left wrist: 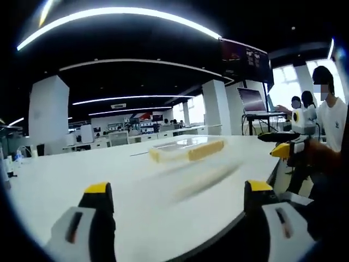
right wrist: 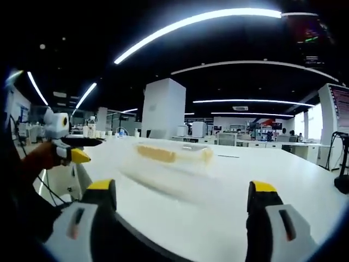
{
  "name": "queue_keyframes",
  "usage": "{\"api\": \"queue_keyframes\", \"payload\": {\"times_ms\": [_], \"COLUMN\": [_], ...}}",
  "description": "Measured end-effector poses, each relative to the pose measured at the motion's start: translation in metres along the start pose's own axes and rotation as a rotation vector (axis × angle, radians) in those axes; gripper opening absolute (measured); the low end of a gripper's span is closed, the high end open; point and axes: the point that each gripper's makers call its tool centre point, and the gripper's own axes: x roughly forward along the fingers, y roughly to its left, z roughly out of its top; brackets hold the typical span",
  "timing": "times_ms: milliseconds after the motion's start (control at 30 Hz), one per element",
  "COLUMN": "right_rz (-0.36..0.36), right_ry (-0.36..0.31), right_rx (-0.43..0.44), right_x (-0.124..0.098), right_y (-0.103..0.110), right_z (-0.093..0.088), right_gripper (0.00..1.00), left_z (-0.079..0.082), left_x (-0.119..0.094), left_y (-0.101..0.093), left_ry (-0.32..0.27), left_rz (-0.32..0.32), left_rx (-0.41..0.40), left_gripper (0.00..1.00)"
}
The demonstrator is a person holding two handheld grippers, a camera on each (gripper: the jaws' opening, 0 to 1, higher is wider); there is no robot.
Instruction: Snap each plastic latch of the storage box into its locked position after aligning the lid with the box until every specified latch is closed and the lid sits flush.
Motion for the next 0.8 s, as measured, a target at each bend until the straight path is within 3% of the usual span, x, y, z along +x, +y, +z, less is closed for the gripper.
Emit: {"api": "queue_keyframes", "payload": {"times_ms": [200, 633, 800], "right_rz": [-0.019, -0.043, -0.038], "right_ry": [-0.007, 0.022, 0.025], "right_rx": [0.009, 0.008, 0.017], "right_x": [-0.002, 0.009, 0.01], "right_y": [-0.01, -0.023, -0.021], "right_z": [0.006, -0.004, -0.005], "right_gripper": [1.0, 0.98, 0.98], "left_z": [0.011, -0.005, -0.004], "left_x": [-0.002, 0.004, 0.003], "left_y": [0.003, 0.018, 0.025], "left_ry": [-0.025, 0.018, 0.013], "left_rz": [-0.001, -0.008, -0.003], "left_rx": [-0.036, -0.07, -0.08], "left_gripper": [0.98, 0.97, 0.97]}}
